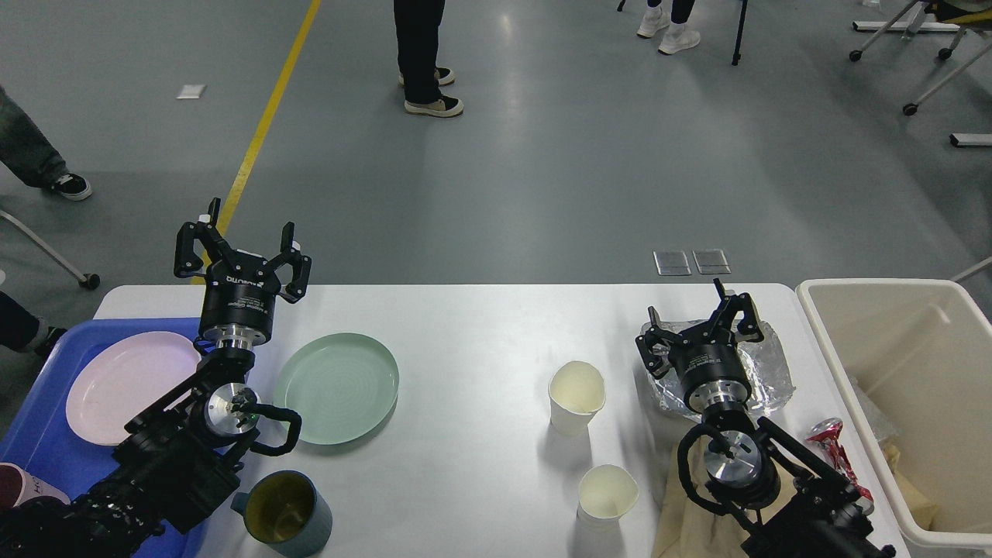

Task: Tidy desktop

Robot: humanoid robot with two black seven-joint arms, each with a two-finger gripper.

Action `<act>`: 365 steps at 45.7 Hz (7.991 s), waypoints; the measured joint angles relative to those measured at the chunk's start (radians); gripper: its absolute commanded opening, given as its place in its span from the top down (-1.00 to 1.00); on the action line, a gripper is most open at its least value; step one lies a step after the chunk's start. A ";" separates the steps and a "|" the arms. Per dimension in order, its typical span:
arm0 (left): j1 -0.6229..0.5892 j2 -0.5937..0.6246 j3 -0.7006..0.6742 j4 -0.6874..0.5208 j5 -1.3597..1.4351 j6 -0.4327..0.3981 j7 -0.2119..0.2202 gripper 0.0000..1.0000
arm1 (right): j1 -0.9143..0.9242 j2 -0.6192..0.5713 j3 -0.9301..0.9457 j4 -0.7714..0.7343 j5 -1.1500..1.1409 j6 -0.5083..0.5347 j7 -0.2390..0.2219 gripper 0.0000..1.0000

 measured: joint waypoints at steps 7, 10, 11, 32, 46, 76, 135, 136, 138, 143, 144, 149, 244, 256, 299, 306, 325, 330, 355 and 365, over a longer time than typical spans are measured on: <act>0.000 0.000 -0.003 0.000 0.000 -0.001 0.001 -0.93 | 0.000 0.000 0.000 0.000 0.000 0.000 0.000 -1.00; 0.000 -0.001 -0.004 0.000 0.000 -0.001 0.001 -0.93 | 0.000 0.000 0.000 0.000 0.000 0.000 0.000 -1.00; 0.000 -0.001 -0.005 0.000 0.000 -0.001 0.001 -0.93 | 0.000 0.000 0.000 0.000 0.000 0.000 0.000 -1.00; 0.001 -0.001 -0.005 0.000 0.000 0.000 0.000 -0.93 | 0.000 0.000 0.000 0.000 0.000 0.000 0.000 -1.00; 0.000 -0.001 -0.006 0.000 0.000 0.000 0.000 -0.93 | 0.000 0.000 0.000 0.000 0.000 0.000 0.000 -1.00; -0.092 0.053 0.229 0.001 0.015 0.047 0.007 -0.93 | 0.000 0.000 0.000 0.000 0.000 0.000 0.000 -1.00; -0.709 0.407 1.548 -0.005 0.019 0.120 0.009 -0.93 | 0.000 0.000 0.000 0.000 0.000 0.000 0.000 -1.00; -0.712 0.411 1.550 -0.007 0.019 0.120 0.009 -0.93 | 0.000 0.000 0.000 0.000 0.000 0.000 0.000 -1.00; -0.716 0.421 1.560 -0.012 0.019 0.120 0.009 -0.93 | 0.000 0.000 0.000 0.000 0.000 0.000 0.000 -1.00; -0.743 0.448 1.622 -0.053 0.019 0.120 0.009 -0.93 | 0.000 0.000 0.000 0.000 0.000 0.000 0.000 -1.00; -0.756 0.451 1.646 -0.068 0.019 0.120 0.009 -0.93 | 0.000 0.000 0.000 0.000 0.000 0.000 0.000 -1.00; -0.848 0.455 1.809 -0.137 0.019 0.117 0.009 -0.93 | 0.000 0.000 0.000 0.000 0.000 0.000 0.000 -1.00; -1.352 -0.017 2.259 -0.518 0.018 0.091 0.007 -0.93 | 0.000 0.000 0.000 0.002 0.000 0.000 0.000 -1.00; -1.324 -0.029 2.290 -0.517 0.018 0.091 0.007 -0.93 | -0.001 0.001 0.000 0.003 0.000 0.000 0.000 -1.00; -1.175 -0.040 2.312 -0.619 0.020 -0.145 0.006 -0.94 | -0.002 0.002 0.000 0.003 0.000 0.000 0.000 -1.00; -1.175 -0.045 2.329 -0.644 0.031 -0.322 0.007 -0.93 | -0.002 0.002 0.000 0.003 0.000 0.000 0.000 -1.00; -1.134 -0.072 2.421 -0.896 0.116 -0.012 0.222 -0.93 | -0.002 0.001 0.000 0.003 0.000 0.000 0.000 -1.00; -1.133 -0.071 2.421 -0.927 0.116 0.024 0.264 -0.92 | -0.002 0.001 0.000 0.003 0.000 0.000 0.000 -1.00; -1.158 -0.069 2.474 -0.934 0.173 0.115 0.298 -0.90 | -0.002 0.002 0.000 0.003 0.000 0.000 0.000 -1.00; -1.127 -0.074 2.474 -0.934 0.222 0.177 0.342 -0.90 | -0.002 0.002 0.000 0.003 0.000 0.000 0.000 -1.00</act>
